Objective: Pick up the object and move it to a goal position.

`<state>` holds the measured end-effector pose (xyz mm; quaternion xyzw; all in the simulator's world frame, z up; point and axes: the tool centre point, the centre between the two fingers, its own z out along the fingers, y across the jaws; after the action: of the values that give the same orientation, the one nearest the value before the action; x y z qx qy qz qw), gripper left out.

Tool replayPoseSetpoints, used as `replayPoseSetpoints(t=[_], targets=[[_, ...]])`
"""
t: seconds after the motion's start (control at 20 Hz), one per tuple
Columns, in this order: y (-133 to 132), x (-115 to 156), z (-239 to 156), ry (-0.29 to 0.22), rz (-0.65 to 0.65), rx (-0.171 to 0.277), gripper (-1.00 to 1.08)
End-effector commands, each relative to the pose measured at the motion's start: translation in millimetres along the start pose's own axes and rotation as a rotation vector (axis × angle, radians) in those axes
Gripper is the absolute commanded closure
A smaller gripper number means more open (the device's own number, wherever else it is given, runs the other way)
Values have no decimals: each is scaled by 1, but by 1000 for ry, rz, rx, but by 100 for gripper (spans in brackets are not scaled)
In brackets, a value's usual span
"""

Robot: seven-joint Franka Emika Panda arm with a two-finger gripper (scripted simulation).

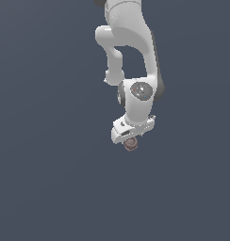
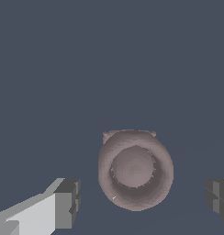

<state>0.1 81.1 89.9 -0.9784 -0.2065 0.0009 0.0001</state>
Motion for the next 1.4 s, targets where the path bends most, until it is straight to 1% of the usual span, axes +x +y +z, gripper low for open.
replayPoseSetpoints(t=[0.0, 0.2, 0.55, 0.8, 0.85, 1.35], targets=[[0, 0, 0, 0, 0, 0, -92], [0, 0, 9, 0, -1, 0, -92], [0, -1, 43, 1, -5, 0, -92], [0, 1, 50, 2, -6, 0, -92], [0, 1, 50, 2, -6, 0, 108], [0, 1, 50, 3, -6, -1, 108]])
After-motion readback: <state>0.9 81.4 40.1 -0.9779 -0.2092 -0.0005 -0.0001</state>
